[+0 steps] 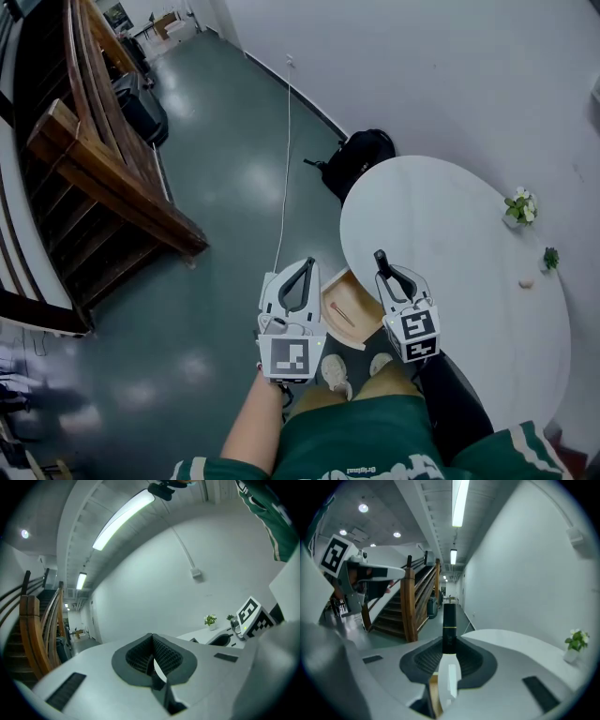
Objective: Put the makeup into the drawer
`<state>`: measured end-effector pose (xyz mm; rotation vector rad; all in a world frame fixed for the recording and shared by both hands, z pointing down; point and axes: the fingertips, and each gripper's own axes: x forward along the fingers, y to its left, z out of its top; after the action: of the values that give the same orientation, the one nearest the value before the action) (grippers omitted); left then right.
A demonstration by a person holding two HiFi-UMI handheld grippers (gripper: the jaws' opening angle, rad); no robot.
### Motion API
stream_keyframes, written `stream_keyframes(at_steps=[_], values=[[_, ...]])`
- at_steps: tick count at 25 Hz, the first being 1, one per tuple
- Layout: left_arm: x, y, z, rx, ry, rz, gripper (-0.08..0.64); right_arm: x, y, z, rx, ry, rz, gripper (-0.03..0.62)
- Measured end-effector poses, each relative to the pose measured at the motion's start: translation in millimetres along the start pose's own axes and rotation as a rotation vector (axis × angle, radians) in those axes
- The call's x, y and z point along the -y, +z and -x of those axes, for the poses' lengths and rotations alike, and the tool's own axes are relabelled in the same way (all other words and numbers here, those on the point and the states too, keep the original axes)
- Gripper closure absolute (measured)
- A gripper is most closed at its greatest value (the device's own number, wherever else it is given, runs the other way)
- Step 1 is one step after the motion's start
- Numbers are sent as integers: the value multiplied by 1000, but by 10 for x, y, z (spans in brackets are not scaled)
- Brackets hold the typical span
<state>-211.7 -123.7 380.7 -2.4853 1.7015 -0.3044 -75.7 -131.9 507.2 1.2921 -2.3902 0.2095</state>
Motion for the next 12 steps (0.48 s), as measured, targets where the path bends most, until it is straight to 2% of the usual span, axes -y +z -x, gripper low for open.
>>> stream_keyframes(at_steps=[5,12], values=[[4,-226,21,-37,-25,2,560,-339,-637,-281,-162,80,13,500],[62,-503,47,-82,-44,32,560,-736,-1358,-439,-338,168,17,499]])
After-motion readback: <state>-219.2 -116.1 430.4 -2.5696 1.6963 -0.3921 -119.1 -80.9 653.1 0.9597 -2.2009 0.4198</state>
